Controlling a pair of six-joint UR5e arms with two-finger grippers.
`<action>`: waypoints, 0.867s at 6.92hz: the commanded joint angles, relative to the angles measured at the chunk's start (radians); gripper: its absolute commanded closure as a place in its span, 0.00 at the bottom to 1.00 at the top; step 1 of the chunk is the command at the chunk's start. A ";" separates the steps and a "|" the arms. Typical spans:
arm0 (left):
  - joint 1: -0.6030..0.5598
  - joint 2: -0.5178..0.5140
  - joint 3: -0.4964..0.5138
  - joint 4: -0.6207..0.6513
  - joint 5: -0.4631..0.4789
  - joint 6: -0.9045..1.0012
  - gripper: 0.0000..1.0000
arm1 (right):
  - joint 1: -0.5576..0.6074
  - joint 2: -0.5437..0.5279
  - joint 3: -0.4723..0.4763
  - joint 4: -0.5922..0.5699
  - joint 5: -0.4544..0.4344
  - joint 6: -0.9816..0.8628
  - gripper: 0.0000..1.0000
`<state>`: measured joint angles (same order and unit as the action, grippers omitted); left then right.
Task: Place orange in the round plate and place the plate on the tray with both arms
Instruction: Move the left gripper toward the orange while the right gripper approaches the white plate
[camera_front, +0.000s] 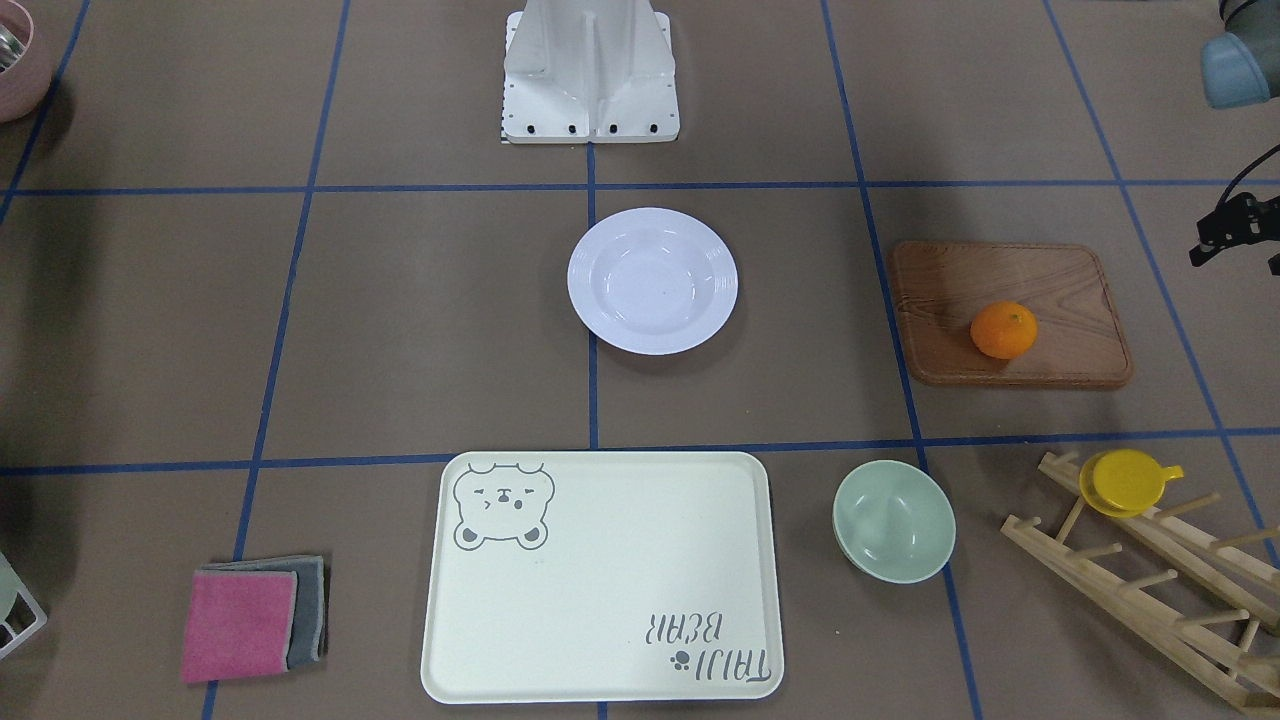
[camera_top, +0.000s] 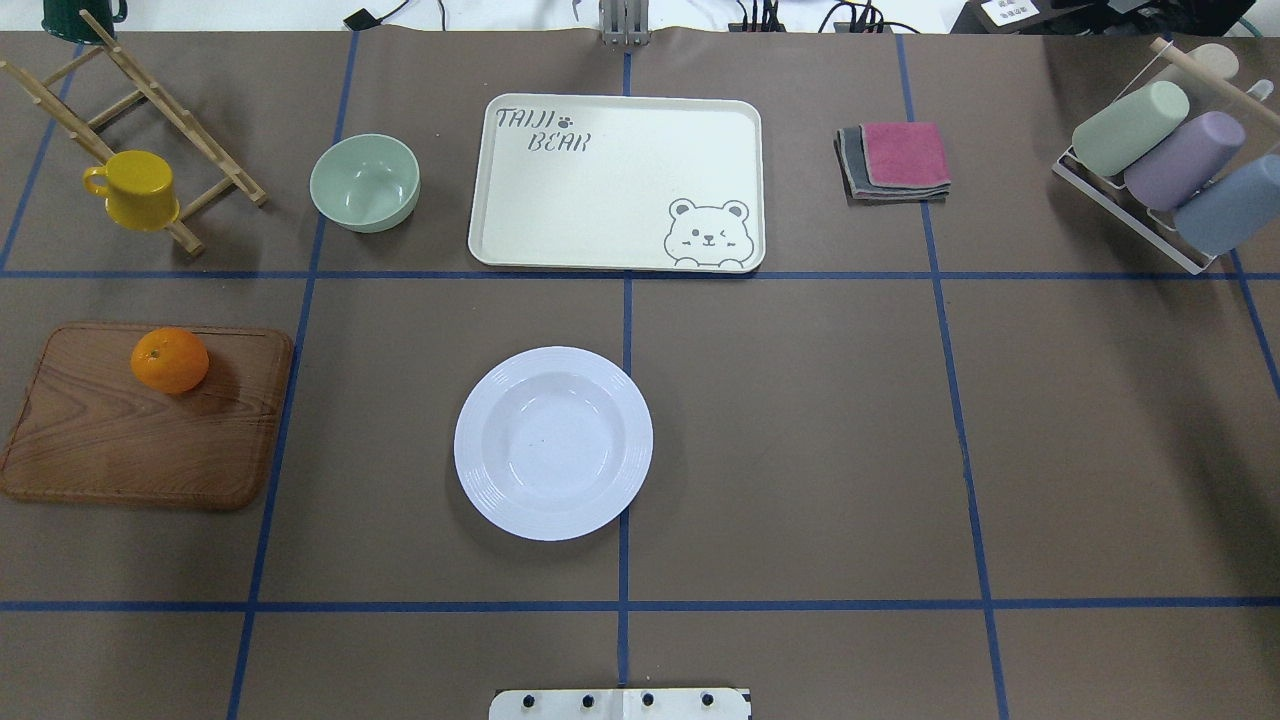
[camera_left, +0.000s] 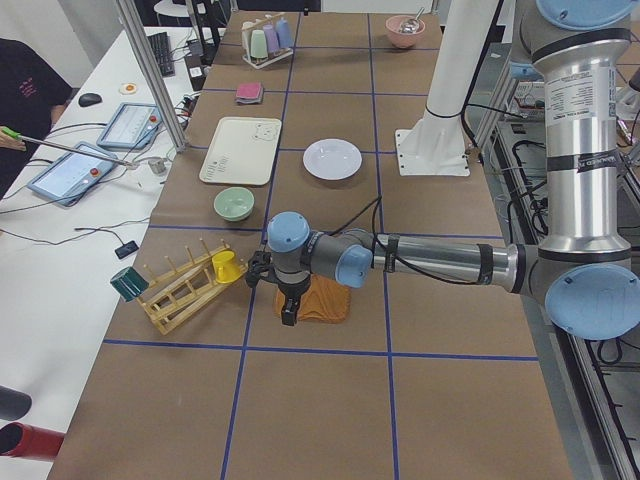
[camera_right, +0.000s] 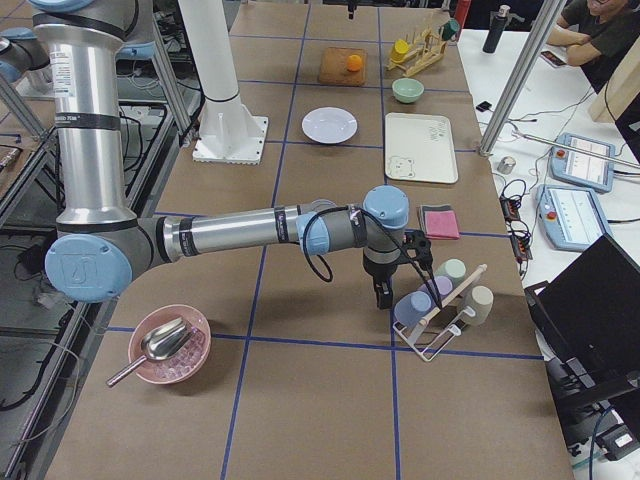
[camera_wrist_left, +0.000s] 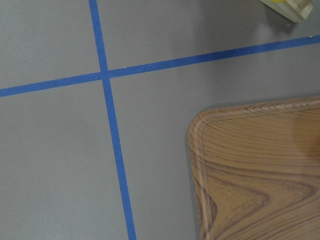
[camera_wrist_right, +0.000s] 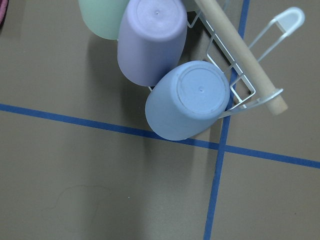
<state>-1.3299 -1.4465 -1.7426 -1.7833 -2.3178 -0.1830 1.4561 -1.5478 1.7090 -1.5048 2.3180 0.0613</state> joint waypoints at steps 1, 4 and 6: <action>0.001 -0.002 -0.002 -0.002 0.000 -0.001 0.01 | -0.031 0.002 0.053 0.002 0.048 0.008 0.00; 0.009 -0.009 -0.060 -0.005 0.000 -0.137 0.00 | -0.138 0.069 0.138 0.008 0.263 0.310 0.00; 0.046 -0.043 -0.067 -0.010 0.000 -0.267 0.00 | -0.296 0.060 0.127 0.325 0.287 0.618 0.00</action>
<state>-1.3092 -1.4674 -1.8009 -1.7906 -2.3179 -0.3671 1.2556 -1.4862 1.8465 -1.3569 2.5831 0.4695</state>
